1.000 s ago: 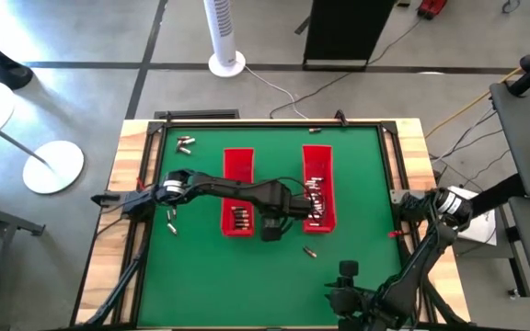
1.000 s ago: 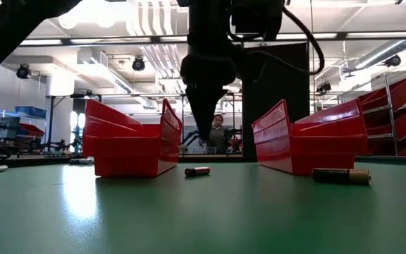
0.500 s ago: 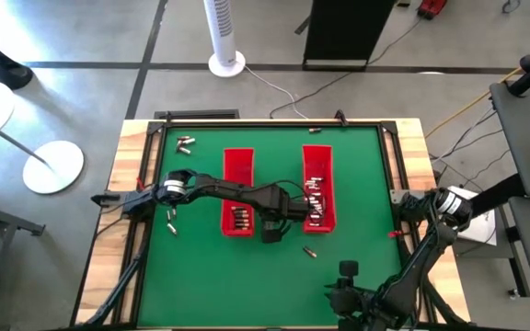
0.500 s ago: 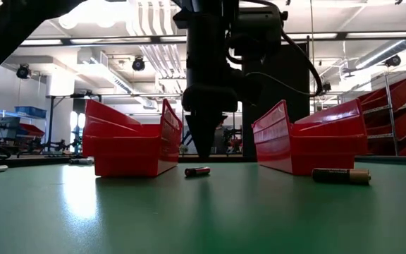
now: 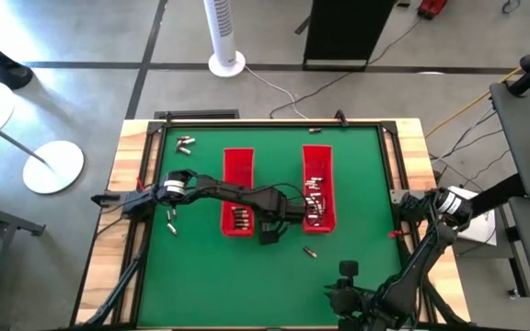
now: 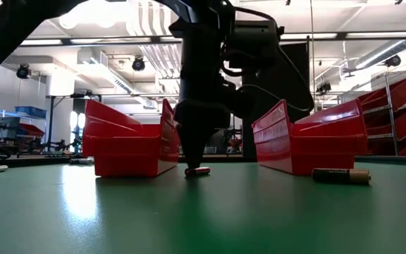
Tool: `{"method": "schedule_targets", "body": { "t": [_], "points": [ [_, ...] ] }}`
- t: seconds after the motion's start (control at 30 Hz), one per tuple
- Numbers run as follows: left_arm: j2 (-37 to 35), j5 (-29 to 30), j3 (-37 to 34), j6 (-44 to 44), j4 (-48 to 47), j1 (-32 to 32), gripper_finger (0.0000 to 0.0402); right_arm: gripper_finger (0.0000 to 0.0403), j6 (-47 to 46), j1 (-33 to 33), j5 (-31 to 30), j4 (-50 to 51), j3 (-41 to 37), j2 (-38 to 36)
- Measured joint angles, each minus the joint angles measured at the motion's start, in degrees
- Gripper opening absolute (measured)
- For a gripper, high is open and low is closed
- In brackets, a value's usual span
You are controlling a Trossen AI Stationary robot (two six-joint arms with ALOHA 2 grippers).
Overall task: Sort batteries
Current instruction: Put the silver battery into the right red bin
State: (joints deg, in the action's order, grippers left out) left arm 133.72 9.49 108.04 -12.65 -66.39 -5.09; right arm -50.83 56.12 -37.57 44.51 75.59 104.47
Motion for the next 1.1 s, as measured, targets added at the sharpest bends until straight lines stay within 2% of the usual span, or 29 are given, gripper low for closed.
{"method": "schedule_targets", "body": {
  "t": [0.3,0.57,0.73,0.87,0.97,1.1],
  "points": [
    [0.0,-2.5,1.6,-0.4,2.1,-1.6,0.0000,0.0086,0.5,-0.2,-0.1,0.1,0.0,0.0],
    [0.1,-3.4,3.7,-1.1,1.9,-2.7,0.0000,0.0070,0.5,-0.2,-0.1,0.0,0.0,0.0],
    [0.1,-3.7,8.0,-1.2,-0.9,-4.1,0.0000,0.0067,0.2,-0.2,-3.7,0.0,0.0,-0.1],
    [0.0,-3.8,14.9,-0.8,-6.5,-5.9,0.0000,0.0084,0.2,-0.2,-6.1,-0.3,0.0,-0.1],
    [-0.8,-4.0,19.3,4.8,-13.3,-8.2,0.0000,0.0101,0.0,-0.3,-8.2,-2.8,-0.3,-0.1],
    [-4.0,-8.1,20.4,7.5,-13.4,-11.8,0.0000,0.0126,2.5,-1.0,-10.1,-8.6,-0.8,1.0]
  ]
}}
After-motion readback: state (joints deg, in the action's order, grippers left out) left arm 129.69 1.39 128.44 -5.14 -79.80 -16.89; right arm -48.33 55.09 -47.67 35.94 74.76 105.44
